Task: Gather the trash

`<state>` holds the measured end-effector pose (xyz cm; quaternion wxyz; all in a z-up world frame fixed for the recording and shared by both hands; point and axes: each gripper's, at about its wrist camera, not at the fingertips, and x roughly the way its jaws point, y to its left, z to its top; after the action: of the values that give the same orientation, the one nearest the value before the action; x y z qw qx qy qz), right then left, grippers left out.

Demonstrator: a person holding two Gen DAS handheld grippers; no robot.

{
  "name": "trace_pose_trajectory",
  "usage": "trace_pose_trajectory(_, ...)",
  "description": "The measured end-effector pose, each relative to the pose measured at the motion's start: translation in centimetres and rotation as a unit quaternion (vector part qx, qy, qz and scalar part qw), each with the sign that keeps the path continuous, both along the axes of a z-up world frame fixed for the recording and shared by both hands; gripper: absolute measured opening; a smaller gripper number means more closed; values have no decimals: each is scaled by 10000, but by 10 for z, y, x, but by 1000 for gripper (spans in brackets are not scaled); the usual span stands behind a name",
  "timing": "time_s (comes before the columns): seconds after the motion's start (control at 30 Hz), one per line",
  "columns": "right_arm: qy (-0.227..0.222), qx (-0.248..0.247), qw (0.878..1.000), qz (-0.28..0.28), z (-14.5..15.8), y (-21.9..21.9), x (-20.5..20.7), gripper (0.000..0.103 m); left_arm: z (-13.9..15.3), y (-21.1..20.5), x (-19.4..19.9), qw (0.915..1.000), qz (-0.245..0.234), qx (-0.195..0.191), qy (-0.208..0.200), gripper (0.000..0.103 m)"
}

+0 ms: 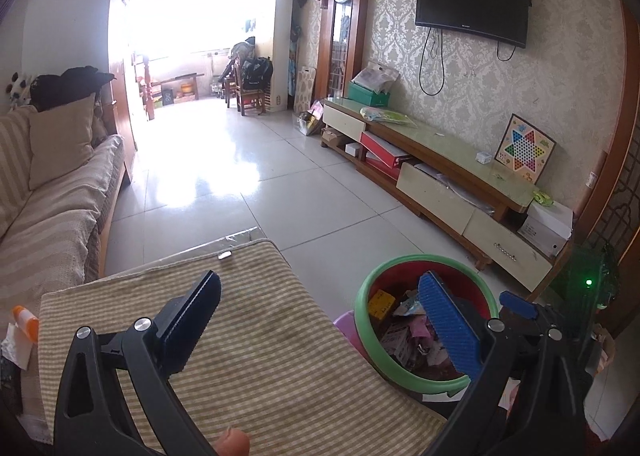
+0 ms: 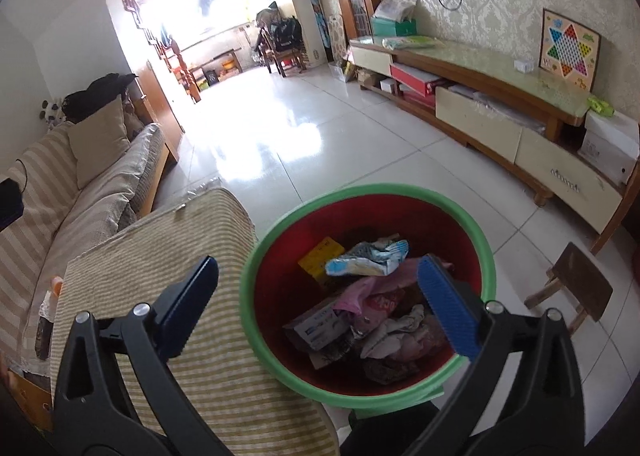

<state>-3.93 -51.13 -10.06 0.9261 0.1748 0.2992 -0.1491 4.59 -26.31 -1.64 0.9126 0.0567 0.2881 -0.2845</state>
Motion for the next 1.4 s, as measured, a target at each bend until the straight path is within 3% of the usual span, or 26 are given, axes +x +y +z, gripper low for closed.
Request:
trace_pose_trajectory(0.1,-480,-560,9973,52,28,27,-10,98,9,11,-5,9998,109,-52,-175,95)
trace_pose_trajectory(0.23,-1267,-1185,9847,-184,60,59,-25,98,26,32,-10,9982,294,-336,-396,95)
trace_pose_trajectory(0.5,-1824,-1244,9746,-369,95,95,-45,98,60,77,-18,9902,1008,-432,-867,95)
trace_pose_trajectory(0.8,-1775,-1270,9756,-244,106,131,-43,98,78,115,-24,9828,1357,-290,-1219,95)
trace_pose_trajectory(1.13,-1492,-1697,9740,172,103,161,-33,98,77,131,-18,9855,1268,-691,-888,95)
trace_pose_trajectory(1.4,-1368,-1536,9786,64,96,148,-39,98,73,131,-17,9849,1330,-734,-827,95)
